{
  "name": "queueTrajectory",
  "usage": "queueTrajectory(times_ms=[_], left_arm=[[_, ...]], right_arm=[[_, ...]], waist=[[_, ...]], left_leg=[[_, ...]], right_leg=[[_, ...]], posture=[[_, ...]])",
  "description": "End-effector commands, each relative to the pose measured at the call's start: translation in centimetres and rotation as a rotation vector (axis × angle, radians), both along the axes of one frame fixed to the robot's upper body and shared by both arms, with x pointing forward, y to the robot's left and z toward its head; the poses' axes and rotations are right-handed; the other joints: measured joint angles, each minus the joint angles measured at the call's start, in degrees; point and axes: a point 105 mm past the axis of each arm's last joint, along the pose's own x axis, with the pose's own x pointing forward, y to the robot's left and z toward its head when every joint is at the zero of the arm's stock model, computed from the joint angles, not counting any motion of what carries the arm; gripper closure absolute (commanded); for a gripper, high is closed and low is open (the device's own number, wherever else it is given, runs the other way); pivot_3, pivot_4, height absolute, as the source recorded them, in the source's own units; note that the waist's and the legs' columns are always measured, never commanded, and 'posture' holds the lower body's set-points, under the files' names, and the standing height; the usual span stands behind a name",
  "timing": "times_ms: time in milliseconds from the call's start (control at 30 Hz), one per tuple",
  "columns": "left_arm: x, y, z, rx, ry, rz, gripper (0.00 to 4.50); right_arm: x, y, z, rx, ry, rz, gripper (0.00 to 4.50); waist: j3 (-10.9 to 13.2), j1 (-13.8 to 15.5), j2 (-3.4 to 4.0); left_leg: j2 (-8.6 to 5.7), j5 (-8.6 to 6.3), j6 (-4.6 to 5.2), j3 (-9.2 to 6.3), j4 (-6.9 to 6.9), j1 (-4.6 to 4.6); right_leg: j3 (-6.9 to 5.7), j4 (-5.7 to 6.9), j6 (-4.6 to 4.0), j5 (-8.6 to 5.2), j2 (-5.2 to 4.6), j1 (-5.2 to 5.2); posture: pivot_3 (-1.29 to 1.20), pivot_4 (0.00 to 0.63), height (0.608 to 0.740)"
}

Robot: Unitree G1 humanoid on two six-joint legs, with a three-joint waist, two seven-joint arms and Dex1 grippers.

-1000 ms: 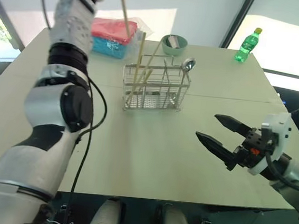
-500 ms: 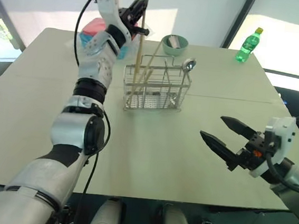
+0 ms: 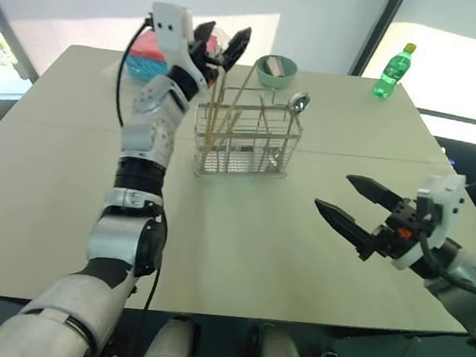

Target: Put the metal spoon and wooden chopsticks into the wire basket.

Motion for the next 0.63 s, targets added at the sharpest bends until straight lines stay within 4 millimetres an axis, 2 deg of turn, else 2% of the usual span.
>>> queueTrajectory(times_ms=[33, 100, 200, 333, 467, 633], left_arm=[[-1.6, 2.2, 2.4, 0.083, -0.035, -0.011, 0.02], [-2.9, 4.3, 2.1, 0.237, -0.023, -0.025, 0.02], [-6.4, 9.0, -0.3, 0.596, 0.049, -0.044, 0.02], [-9.9, 12.7, -2.6, 0.758, 0.170, -0.075, 0.02], [-12.4, 14.5, -3.3, 0.784, 0.227, -0.073, 0.02], [-13.9, 14.4, -4.4, 0.804, 0.242, -0.054, 0.02]], right_arm=[[0.7, 0.0, 1.0, -0.029, -0.051, 0.035, 0.00], [1.4, -0.2, 1.2, -0.054, -0.057, 0.053, 0.00], [2.6, -0.8, 1.3, -0.138, -0.063, 0.092, 0.00], [3.5, -1.6, 1.6, -0.187, -0.071, 0.125, 0.00], [4.0, -1.8, 1.7, -0.216, -0.074, 0.170, 0.00], [4.5, -1.2, 2.0, -0.221, -0.085, 0.209, 0.00]], waist=[[0.05, -0.14, 0.09], [0.07, -0.58, 0.19], [0.05, -1.60, 0.41], [0.09, -0.88, 0.45], [0.11, 0.28, 0.48], [0.12, 0.30, 0.47]], left_leg=[[0.00, 0.00, 0.00, 0.00, 0.00, 0.01], [0.01, 0.00, 0.00, 0.00, -0.01, 0.02], [0.03, 0.00, 0.00, 0.04, -0.11, 0.06], [0.05, 0.00, -0.01, 0.03, -0.25, 0.06], [0.01, -0.01, -0.03, -0.02, -0.20, 0.05], [-0.01, -0.01, -0.03, -0.10, -0.17, 0.03]], right_leg=[[0.00, 0.00, 0.00, 0.00, 0.01, -0.01], [0.01, 0.01, -0.01, 0.00, 0.03, -0.02], [0.07, 0.03, -0.04, -0.02, 0.06, -0.09], [0.11, -0.05, -0.11, -0.06, 0.03, -0.14], [0.11, -0.18, -0.32, -0.17, -0.09, -0.20], [0.09, -0.26, -0.33, -0.18, -0.24, -0.19]], posture=[[0.00, 0.150, 0.667], [0.00, 0.150, 0.667], [0.00, 0.150, 0.667], [0.00, 0.150, 0.667], [0.00, 0.150, 0.667], [0.00, 0.150, 0.667]])
